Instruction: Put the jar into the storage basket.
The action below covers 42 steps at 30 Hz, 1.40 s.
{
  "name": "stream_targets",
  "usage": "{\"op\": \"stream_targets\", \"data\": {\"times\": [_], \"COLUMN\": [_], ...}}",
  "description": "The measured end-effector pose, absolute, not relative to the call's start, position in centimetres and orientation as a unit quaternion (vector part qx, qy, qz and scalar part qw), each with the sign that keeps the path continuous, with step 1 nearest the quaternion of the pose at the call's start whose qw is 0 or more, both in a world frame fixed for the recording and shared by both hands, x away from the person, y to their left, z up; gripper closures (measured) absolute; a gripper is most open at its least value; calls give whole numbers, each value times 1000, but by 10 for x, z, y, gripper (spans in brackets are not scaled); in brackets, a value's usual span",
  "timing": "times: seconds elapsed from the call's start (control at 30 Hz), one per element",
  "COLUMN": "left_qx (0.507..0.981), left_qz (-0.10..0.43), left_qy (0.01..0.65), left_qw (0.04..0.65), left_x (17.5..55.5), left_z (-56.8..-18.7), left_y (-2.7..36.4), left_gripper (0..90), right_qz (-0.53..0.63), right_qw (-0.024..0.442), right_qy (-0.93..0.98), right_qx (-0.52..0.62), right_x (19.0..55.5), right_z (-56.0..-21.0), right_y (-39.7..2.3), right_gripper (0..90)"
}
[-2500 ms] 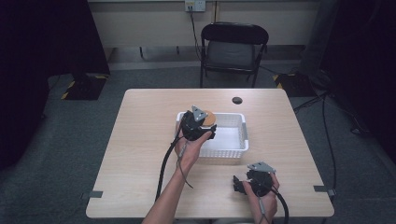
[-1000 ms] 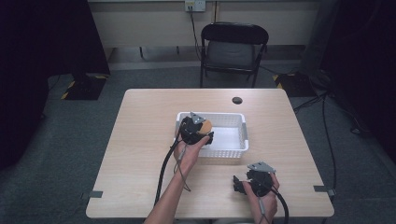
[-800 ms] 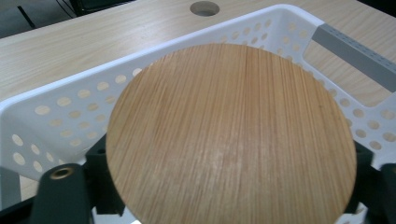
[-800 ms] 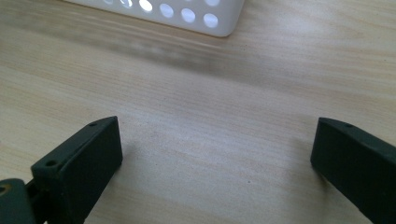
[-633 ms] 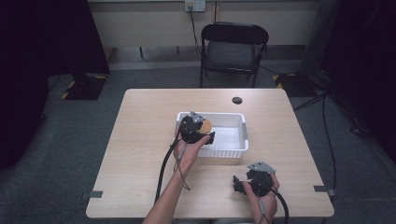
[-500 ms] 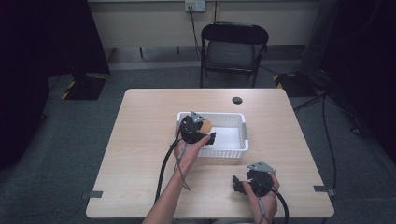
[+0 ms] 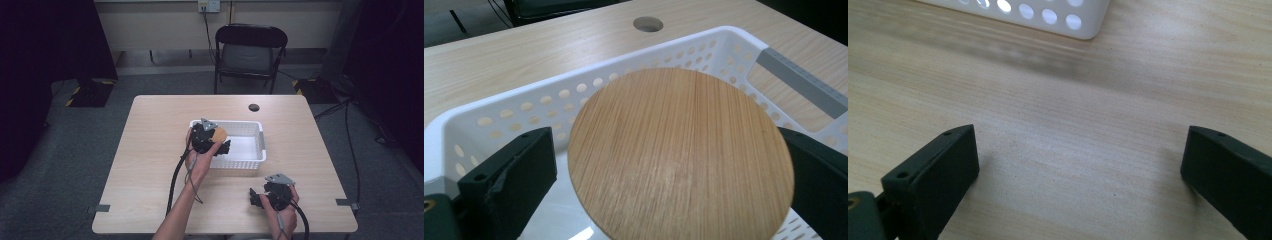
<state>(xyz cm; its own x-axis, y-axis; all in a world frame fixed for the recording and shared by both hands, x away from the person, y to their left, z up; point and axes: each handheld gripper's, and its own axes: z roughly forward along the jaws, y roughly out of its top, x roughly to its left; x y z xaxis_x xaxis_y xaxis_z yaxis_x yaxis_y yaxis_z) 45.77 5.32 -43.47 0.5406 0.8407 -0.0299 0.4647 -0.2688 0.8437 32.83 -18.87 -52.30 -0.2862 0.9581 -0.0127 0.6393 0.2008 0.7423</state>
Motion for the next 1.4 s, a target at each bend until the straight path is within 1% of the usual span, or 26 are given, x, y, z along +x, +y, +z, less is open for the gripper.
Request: {"op": "stream_targets", "data": {"times": [0.2, 0.5, 1.07, 1.17, 1.4], "left_qx": [766, 753, 723, 729, 724], "left_qz": [224, 225, 258, 269, 261], "left_qy": [420, 423, 425, 415, 425], "left_qw": [431, 450, 479, 473, 476], "left_x": [452, 441, 416, 410, 397], "left_z": [-428, -419, -398, -394, -395], "left_y": [54, 66, 79, 80, 89], "left_gripper": [19, 20, 19, 19, 19], "right_qz": [322, 322, 322, 322, 322], "right_qw": [247, 247, 247, 247, 247], "right_qy": [734, 734, 734, 734, 734], "right_qx": [544, 544, 544, 544, 544], "right_x": [328, 328, 328, 328, 328], "right_z": [-523, -523, -523, -523, -523], "right_y": [-189, -189, -189, -189, -189], "right_gripper": [12, 12, 12, 12, 12]}}
